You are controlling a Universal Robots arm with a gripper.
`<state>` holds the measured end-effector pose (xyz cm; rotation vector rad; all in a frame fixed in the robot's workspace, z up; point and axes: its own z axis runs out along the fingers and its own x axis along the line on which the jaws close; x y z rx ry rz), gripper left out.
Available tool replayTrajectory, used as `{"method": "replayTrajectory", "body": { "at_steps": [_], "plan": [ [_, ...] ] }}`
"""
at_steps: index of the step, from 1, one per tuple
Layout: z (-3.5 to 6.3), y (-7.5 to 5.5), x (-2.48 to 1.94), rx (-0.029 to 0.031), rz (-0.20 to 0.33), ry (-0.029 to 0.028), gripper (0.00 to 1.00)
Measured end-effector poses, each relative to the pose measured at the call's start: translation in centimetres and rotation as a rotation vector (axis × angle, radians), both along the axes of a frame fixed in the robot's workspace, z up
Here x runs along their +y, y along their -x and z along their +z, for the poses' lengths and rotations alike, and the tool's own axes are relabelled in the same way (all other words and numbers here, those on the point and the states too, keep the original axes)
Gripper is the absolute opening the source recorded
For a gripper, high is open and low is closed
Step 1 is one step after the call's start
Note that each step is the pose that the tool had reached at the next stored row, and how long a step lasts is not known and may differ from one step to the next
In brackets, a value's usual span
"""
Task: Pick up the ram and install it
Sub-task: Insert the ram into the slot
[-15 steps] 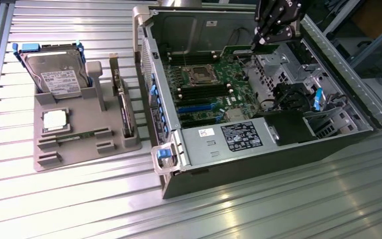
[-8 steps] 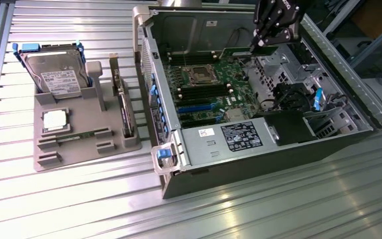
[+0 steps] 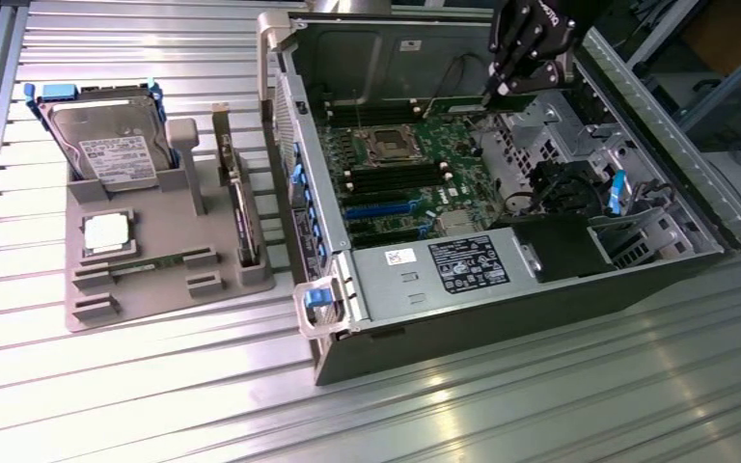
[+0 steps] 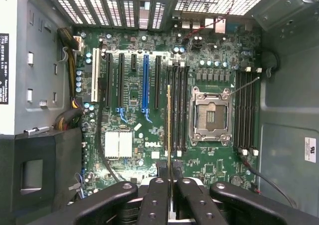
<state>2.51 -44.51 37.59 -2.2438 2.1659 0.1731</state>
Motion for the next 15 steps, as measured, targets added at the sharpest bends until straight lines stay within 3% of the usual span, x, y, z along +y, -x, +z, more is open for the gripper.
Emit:
{"method": "replayTrajectory", "body": {
  "at_steps": [15],
  "plan": [
    [-1.02, 0.00, 0.00, 0.0000, 0.000, 0.0000, 0.13]
  ]
}}
